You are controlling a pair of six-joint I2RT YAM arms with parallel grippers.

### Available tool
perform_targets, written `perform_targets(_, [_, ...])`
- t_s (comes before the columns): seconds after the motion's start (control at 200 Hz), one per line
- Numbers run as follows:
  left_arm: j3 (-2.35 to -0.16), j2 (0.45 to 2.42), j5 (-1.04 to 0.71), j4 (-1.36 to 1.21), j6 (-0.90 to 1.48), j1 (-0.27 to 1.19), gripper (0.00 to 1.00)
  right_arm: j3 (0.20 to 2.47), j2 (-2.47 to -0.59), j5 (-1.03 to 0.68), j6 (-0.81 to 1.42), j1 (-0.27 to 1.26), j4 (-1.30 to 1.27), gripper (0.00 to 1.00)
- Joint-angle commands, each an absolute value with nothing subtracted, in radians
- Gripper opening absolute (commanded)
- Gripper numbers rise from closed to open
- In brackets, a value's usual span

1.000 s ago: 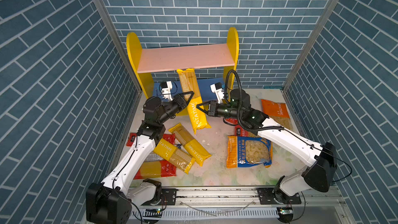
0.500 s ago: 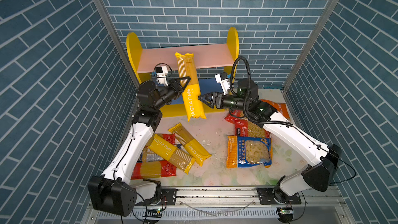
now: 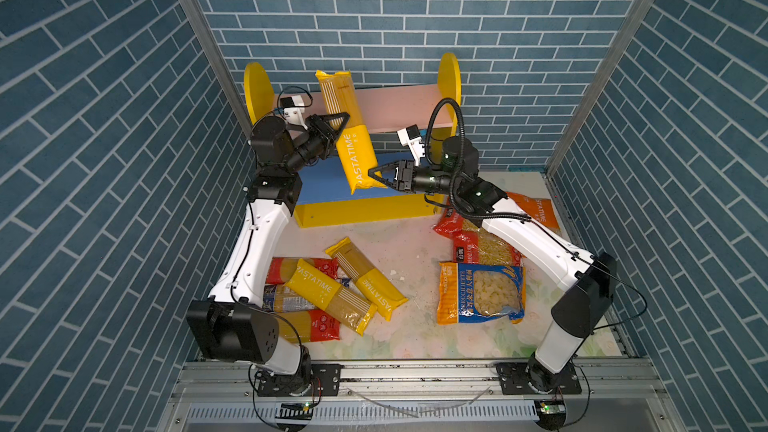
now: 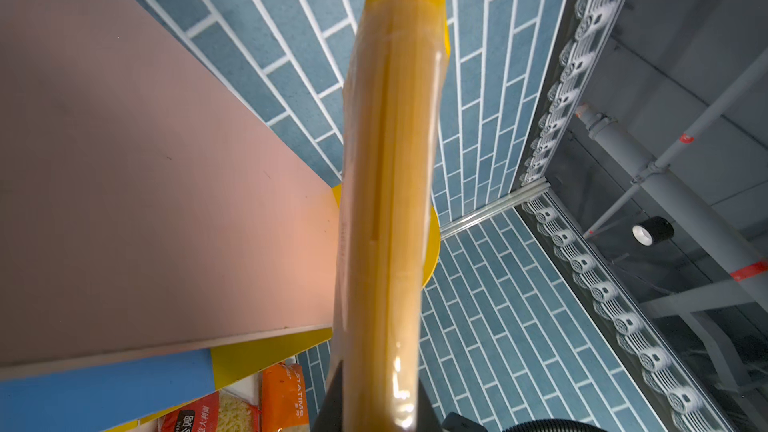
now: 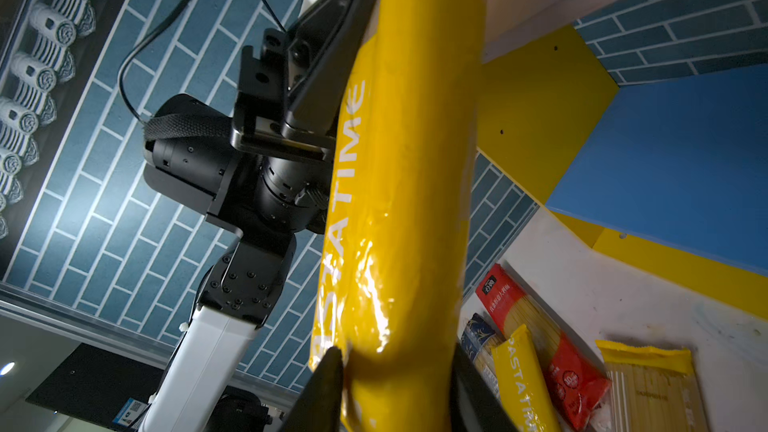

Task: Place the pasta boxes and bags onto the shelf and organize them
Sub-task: 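Carry the upright spaghetti pack with both grippers up toward the pink shelf, then stand the pack on the pink shelf with left gripper while right withdraws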

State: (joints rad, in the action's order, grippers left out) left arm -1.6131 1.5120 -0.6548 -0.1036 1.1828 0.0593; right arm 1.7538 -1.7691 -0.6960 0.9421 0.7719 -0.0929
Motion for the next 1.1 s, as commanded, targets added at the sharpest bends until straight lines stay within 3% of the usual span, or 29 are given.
perform_targets(0.0, [-1.679,1.505,-0.644,-0.088,1.180,0.039,0.00,1.837,-1.812,-0.701,1.071,0.777,-0.260,0.29])
perform_targets(0.2, [-1.767,1.546,-0.619,0.055,1.118,0.011,0.12,1.900,-1.870,-0.623,1.155,0.782,-0.307,0.12])
perform_targets(0.4, [-1.785,1.551,-0.596,0.151,1.108,-0.007,0.45,1.943,-1.888,-0.538,1.231,0.787,-0.346,0.03])
perform_targets(0.62, [-1.712,1.483,-0.584,0.155,1.074,-0.030,0.70,2.085,-1.933,-0.417,1.275,0.809,-0.264,0.03])
perform_targets(0.88, [-1.508,1.318,-0.557,0.120,1.067,-0.047,0.81,2.242,-2.057,-0.257,1.327,0.825,-0.174,0.00])
perform_targets(1.095, [-1.341,1.195,-0.535,0.063,1.096,-0.048,0.89,2.571,-2.263,-0.229,1.356,0.865,-0.031,0.00])
